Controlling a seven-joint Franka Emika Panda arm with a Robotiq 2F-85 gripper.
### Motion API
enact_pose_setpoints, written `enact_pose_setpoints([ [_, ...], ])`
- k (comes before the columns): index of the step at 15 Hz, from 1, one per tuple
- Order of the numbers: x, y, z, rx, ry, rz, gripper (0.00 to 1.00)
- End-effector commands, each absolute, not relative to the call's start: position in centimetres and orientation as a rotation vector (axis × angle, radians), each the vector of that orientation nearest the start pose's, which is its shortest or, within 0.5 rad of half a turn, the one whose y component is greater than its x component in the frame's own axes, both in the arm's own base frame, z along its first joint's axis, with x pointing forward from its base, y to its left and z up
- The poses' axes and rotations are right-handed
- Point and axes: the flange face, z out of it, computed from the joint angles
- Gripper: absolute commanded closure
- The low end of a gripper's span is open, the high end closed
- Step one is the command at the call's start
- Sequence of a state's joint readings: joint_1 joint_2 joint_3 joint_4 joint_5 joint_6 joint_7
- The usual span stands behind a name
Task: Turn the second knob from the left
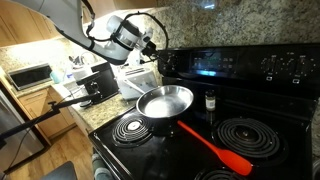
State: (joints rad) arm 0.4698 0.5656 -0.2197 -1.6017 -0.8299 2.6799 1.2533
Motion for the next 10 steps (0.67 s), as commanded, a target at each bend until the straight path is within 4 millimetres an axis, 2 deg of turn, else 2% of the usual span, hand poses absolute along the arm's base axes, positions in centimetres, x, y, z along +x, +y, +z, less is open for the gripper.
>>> enact_pose_setpoints([
  [1, 68.8, 22.7, 35.5, -3.011, 0.428, -1.237, 0.00],
  [5, 69.1, 23.8, 35.4, -3.016, 0.386, -1.227, 0.00],
  [10, 70.0, 23.7, 35.7, -2.998, 0.349, -1.285, 0.00],
])
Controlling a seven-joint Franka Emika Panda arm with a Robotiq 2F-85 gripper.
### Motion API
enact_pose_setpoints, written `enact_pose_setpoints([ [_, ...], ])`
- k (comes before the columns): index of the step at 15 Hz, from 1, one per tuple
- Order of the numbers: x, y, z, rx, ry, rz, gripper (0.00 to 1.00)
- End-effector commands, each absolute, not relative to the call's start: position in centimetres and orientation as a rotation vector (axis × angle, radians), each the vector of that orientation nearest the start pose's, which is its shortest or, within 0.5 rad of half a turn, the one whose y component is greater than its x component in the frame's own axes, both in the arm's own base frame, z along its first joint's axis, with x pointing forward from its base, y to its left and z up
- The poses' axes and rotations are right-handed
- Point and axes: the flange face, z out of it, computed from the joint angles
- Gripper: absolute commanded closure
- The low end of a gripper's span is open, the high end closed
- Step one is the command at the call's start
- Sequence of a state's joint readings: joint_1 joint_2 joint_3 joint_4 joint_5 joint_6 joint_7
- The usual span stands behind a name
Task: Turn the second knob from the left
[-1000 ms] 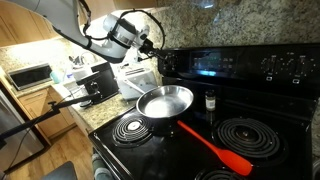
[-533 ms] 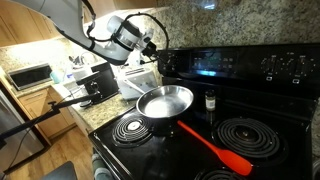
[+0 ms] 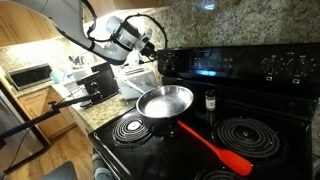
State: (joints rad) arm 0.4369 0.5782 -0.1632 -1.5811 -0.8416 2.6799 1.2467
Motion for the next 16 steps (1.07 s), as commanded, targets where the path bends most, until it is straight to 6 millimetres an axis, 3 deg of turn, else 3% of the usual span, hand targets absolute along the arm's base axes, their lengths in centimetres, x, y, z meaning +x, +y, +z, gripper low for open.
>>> enact_pose_setpoints([
  [1, 70.3, 23.6, 35.8, -3.001, 0.348, -1.307, 0.00],
  [14, 73.0, 23.5, 33.4, -2.998, 0.323, -1.325, 0.00],
  [16, 73.2, 23.7, 33.3, -2.997, 0.318, -1.329, 0.13],
])
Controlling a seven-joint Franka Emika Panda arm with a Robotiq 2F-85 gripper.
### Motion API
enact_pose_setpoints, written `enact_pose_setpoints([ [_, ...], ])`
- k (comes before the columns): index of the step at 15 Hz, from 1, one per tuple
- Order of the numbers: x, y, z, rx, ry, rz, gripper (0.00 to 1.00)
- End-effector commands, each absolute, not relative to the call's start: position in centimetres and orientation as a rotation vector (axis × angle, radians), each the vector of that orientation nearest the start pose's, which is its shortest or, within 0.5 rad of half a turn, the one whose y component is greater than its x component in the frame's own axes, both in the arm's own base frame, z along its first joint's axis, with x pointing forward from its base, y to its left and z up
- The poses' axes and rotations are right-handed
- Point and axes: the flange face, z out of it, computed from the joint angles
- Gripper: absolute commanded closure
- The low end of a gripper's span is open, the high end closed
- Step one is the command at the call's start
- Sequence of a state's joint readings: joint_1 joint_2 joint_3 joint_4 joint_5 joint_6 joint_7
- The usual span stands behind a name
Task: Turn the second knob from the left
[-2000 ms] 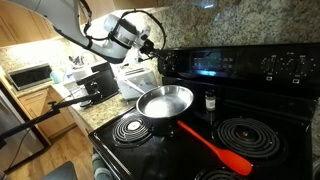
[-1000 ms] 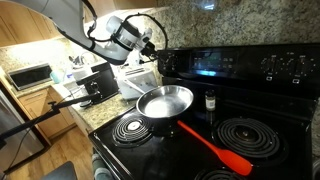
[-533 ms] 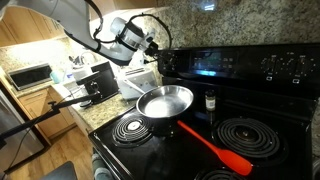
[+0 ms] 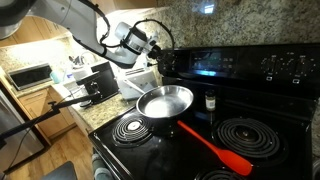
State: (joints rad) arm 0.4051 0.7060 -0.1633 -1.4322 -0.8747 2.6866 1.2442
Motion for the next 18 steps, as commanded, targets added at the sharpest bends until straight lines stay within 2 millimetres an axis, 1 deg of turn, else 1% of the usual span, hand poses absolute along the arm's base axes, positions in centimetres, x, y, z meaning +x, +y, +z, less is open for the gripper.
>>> enact_pose_setpoints([
  [1, 73.3, 23.8, 33.3, -3.002, 0.320, -1.331, 0.19],
  [2, 73.3, 24.0, 33.3, -3.001, 0.314, -1.334, 0.25],
  [3, 73.3, 24.1, 33.5, -2.999, 0.311, -1.335, 0.19],
  [4, 73.3, 24.3, 33.7, -2.999, 0.305, -1.336, 0.08],
  [6, 73.2, 24.3, 34.0, -2.994, 0.305, -1.345, 0.00],
  [12, 73.0, 24.1, 34.6, -2.992, 0.314, -1.356, 0.00],
  [18, 71.4, 25.5, 36.0, -3.002, 0.278, -1.353, 0.00],
])
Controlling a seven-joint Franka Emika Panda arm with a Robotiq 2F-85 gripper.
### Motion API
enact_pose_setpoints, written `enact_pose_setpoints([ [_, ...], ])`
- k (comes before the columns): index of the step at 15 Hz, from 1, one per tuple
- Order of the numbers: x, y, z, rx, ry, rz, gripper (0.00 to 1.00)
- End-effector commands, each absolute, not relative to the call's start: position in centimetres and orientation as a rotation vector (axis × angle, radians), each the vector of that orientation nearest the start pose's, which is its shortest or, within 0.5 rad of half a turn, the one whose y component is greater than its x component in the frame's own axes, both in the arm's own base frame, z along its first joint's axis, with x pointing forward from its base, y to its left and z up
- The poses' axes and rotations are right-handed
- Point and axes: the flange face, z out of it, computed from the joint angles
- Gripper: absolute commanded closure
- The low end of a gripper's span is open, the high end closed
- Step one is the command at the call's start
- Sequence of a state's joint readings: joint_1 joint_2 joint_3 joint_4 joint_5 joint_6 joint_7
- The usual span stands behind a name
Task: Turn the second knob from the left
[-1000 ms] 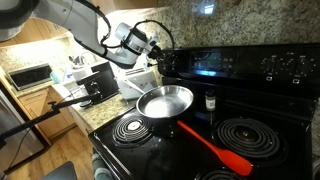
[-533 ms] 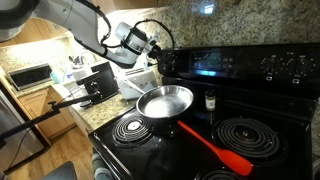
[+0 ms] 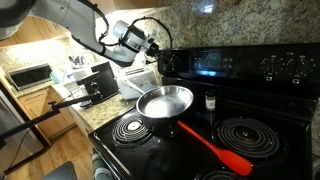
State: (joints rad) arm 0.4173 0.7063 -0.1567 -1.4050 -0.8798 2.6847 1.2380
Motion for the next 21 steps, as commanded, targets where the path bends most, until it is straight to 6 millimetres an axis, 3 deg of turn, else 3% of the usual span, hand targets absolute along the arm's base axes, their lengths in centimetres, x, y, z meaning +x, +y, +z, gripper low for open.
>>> enact_pose_setpoints([
  [1, 71.3, 25.6, 36.1, -2.998, 0.271, -1.355, 0.00],
  [15, 72.8, 22.6, 35.3, -3.026, 0.344, -1.360, 0.00],
  [21, 72.5, 23.0, 34.8, -3.036, 0.335, -1.330, 0.00],
])
